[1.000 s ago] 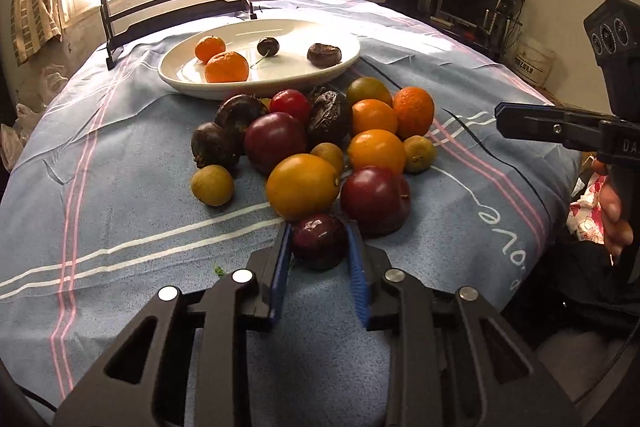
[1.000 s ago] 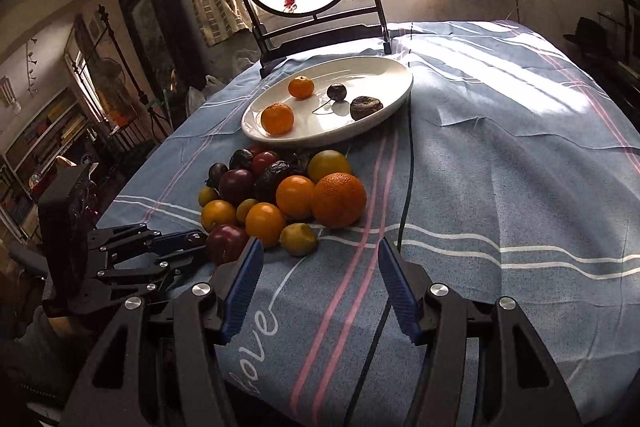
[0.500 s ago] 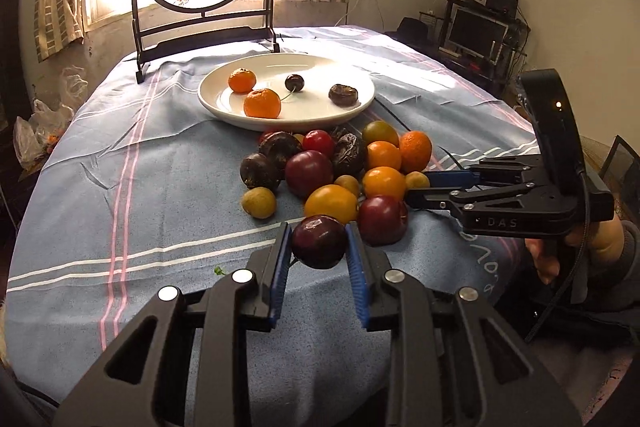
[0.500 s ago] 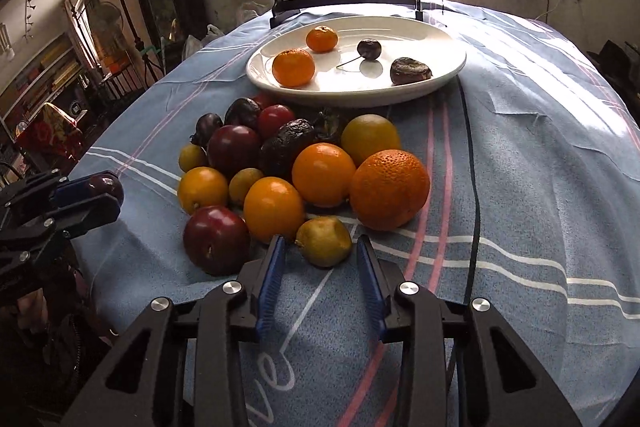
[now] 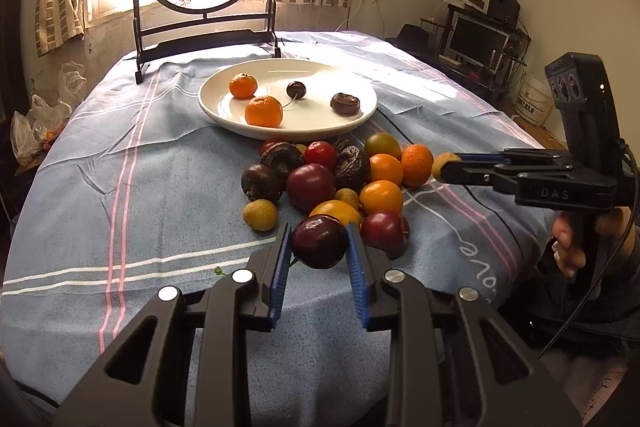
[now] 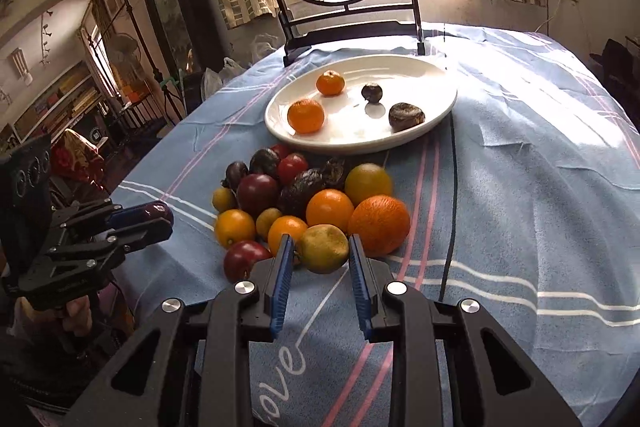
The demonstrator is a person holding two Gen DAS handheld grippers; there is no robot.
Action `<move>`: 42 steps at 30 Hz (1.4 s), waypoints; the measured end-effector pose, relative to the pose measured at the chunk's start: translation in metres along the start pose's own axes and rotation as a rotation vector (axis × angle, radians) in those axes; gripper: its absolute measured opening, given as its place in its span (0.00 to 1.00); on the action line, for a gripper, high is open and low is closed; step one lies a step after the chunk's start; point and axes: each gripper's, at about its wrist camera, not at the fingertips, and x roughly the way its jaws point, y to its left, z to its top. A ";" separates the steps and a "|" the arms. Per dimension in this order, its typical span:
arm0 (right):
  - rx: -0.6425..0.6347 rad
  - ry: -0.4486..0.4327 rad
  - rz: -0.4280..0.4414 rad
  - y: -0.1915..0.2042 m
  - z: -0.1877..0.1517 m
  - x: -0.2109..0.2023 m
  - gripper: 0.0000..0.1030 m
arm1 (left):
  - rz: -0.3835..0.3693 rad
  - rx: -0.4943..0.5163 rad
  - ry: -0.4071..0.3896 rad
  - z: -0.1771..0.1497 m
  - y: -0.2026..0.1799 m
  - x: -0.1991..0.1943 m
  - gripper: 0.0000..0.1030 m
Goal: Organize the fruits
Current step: 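Place the plum on the plate with the left tool while the right tool places the yellow fruit, then grasp a yellow-orange tomato with the left tool while the right tool grasps a red apple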
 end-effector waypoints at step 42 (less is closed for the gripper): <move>0.147 -0.038 -0.037 -0.038 -0.009 -0.010 0.56 | 0.029 0.067 0.092 -0.005 -0.027 0.032 0.42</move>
